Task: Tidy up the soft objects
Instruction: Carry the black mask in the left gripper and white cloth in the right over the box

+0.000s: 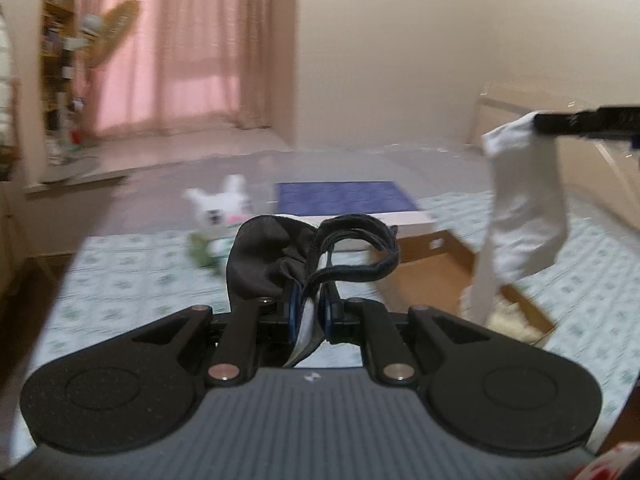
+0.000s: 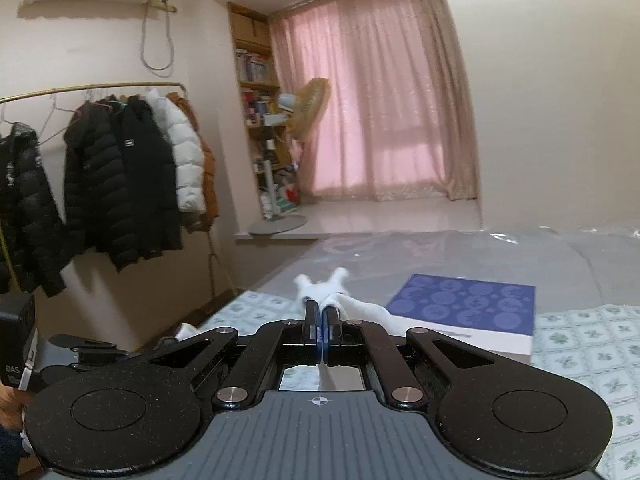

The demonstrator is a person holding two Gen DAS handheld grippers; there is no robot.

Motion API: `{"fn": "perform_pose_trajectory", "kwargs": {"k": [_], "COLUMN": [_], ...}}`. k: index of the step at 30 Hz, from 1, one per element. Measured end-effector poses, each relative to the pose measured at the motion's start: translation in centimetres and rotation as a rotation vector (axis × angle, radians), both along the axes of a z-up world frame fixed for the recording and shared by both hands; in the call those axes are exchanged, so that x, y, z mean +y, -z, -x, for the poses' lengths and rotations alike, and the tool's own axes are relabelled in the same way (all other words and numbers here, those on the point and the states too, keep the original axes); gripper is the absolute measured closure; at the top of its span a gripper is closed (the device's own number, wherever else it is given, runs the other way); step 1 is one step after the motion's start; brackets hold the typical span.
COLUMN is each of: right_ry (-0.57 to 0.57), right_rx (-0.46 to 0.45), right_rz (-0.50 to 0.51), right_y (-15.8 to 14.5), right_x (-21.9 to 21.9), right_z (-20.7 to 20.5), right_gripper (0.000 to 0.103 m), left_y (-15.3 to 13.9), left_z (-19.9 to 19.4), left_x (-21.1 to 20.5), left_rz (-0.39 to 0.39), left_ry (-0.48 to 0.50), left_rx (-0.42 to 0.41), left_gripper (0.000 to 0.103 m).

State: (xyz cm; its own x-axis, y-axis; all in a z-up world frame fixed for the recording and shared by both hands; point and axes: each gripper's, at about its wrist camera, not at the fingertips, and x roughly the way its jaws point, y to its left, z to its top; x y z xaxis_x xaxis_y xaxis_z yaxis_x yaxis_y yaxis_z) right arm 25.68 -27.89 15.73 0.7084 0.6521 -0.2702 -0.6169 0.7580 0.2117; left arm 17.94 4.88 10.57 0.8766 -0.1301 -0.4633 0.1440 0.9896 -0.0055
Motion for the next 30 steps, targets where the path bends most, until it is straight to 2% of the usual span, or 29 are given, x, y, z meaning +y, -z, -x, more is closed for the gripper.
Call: {"fn": "perform_pose_trajectory", "kwargs": {"k": [8, 14, 18, 22, 27, 30], "right_ry": [0.078, 0.116, 0.132, 0.151, 0.217, 0.239], "right_rx": [0.043, 0.06, 0.081, 0.168, 0.357, 0.445], "right_rz": [-0.04, -0.069, -0.101, -0.104, 0.004, 0.071], "right_y": [2.7, 5.0, 7.0, 10.3, 16.0, 18.7], "right_x": [-4.6, -7.2, -8.3, -8.8, -8.5, -8.4], "right_z": [-4.5, -8.3, -11.2, -13.9, -16.6, -17.6], "right_gripper": [0.102, 0.102, 0.102, 0.102, 0.102, 0.102], "left_y": [0.9, 3.5, 6.0, 8.3, 11.5, 13.0], "left_z": [-8.5, -15.1, -18.6, -22.0, -25.4, -26.9], "left_x": [-9.1, -14.2, -16.5, -18.5, -19.7, -20.3], "left_rz": [0.122, 0.27, 0.331, 0.337, 0.307, 0.259], "left_ry": [0.159, 0.207, 0.21, 0.195, 0.172, 0.165], "left_rx": [0.065, 0.174, 0.246, 0.293, 0.358, 0.375], "left_gripper": [0.092, 0.092, 0.092, 0.092, 0.092, 0.092]}}
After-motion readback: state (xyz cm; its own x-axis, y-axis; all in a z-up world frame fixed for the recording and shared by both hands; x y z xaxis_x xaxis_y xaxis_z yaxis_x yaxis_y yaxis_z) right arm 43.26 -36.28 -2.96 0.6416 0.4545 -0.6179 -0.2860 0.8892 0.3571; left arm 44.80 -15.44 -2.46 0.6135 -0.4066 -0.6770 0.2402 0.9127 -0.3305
